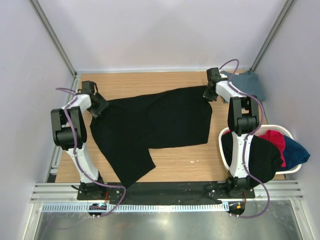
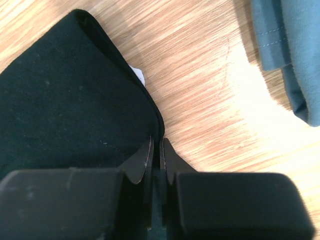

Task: Fold and stack the t-shirts
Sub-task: Fold the tshirt

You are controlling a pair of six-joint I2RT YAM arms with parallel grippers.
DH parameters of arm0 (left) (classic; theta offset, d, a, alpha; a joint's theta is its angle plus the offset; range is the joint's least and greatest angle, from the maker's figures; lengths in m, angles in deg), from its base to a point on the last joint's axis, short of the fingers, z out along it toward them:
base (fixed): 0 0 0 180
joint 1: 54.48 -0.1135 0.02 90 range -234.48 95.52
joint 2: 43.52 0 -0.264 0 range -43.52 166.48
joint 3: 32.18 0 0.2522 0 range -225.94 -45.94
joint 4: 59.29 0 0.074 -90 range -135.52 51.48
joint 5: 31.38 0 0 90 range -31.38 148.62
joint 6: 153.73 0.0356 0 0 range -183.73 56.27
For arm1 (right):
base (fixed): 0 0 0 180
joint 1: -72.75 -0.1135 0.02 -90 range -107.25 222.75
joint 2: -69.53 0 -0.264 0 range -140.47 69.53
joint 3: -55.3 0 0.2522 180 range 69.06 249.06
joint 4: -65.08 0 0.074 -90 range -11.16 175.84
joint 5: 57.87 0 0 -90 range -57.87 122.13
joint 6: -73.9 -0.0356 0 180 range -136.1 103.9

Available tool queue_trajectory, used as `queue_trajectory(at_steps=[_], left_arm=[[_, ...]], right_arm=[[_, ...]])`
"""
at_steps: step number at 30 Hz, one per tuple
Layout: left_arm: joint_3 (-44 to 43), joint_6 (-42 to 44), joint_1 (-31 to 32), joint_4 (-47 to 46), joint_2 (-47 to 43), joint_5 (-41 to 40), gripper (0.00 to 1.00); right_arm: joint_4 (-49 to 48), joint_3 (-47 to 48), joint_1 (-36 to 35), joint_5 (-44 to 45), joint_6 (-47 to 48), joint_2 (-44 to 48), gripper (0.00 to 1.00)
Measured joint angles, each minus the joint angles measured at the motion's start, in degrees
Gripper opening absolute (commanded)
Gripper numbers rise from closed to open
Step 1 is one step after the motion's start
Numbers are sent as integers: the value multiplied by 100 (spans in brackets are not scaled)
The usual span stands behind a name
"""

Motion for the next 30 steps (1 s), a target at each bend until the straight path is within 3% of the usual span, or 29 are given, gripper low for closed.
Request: queue_trajectory(at_steps=[10, 18, 24, 30], left_arm=[[-131, 164, -28, 57, 87, -7, 62], [-363, 363, -92, 114, 245, 44, 63], [-647, 645, -107, 297, 232, 444, 70], [-769, 754, -68, 769, -669, 428, 82]], right_arm=[[400, 79, -28, 339, 323, 22, 11], [732, 177, 4, 337, 649, 22, 41], [1167, 684, 33, 63, 898, 26, 64], [1381, 988, 42, -435, 990, 590, 78]])
